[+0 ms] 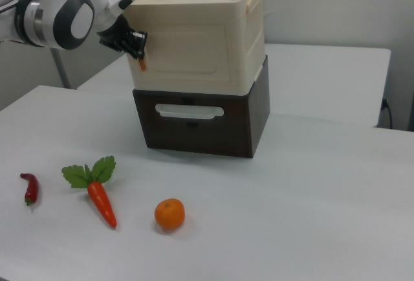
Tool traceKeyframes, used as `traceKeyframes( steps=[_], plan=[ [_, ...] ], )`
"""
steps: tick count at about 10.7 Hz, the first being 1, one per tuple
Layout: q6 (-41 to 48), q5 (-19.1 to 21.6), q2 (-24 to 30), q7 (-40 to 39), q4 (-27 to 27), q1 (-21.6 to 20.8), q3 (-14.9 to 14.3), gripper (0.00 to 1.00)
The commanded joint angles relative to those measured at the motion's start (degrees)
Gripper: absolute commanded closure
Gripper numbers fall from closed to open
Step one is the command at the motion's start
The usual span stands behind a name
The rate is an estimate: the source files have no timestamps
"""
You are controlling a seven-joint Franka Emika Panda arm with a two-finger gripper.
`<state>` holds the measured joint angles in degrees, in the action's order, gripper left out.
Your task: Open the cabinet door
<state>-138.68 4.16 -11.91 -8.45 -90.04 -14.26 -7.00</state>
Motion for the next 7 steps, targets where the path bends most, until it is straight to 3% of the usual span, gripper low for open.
traceKeyframes(
  steps=[1, 7],
  plan=[
    [-1.24, -0.02, -1.19, -0.25, 2.06, -0.5, -0.21, 1.0],
    [2.52, 0.24, 2.5, -0.33, -1.72, 0.29, -0.12, 1.0]
  ],
)
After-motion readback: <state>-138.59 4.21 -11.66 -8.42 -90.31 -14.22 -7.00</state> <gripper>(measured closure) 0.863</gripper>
